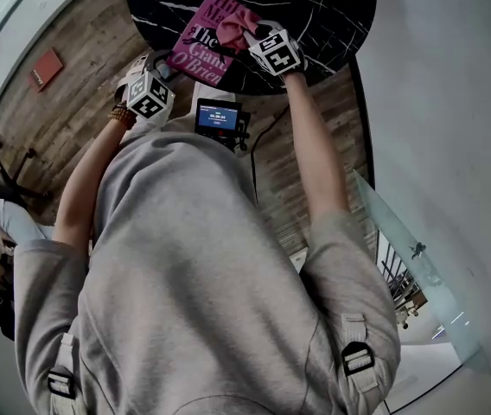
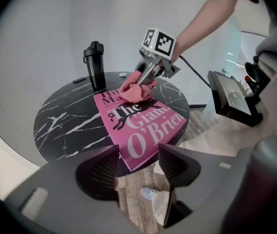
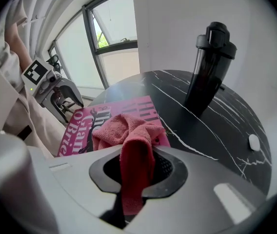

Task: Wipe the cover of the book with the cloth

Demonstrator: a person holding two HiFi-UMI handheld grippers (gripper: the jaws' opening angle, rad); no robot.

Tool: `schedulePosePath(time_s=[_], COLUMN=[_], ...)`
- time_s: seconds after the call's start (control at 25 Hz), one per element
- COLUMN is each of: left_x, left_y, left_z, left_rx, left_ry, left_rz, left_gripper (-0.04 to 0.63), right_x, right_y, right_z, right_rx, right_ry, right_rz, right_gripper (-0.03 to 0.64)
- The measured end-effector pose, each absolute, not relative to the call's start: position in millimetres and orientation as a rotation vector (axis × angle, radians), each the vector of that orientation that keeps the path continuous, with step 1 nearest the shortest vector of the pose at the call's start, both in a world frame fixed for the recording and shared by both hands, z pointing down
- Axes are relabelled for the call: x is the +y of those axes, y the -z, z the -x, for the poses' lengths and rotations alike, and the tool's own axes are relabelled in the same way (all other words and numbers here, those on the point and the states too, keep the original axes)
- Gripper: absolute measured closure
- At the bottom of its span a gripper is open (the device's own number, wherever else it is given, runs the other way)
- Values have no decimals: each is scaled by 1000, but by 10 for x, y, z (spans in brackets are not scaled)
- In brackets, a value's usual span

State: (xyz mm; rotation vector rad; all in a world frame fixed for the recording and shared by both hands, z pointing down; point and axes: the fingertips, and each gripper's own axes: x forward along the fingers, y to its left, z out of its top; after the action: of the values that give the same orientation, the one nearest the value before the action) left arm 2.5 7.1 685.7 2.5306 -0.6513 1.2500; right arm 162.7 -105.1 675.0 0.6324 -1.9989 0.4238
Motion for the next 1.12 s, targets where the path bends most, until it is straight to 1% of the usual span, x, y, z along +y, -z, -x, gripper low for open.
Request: schedulePosePath(time_s=[1.12], left_x=[63], left_y=[-6870], left_z=[-25], left_rx=[-665], left_ry=[-1239], left_rz=[-2527], left_gripper=[342], right_x=[-357], right_y=[-6748], right_z=[-1341], right_rx=[-2016], right_ry=[-399], right_rz=[-519], right_gripper=[543])
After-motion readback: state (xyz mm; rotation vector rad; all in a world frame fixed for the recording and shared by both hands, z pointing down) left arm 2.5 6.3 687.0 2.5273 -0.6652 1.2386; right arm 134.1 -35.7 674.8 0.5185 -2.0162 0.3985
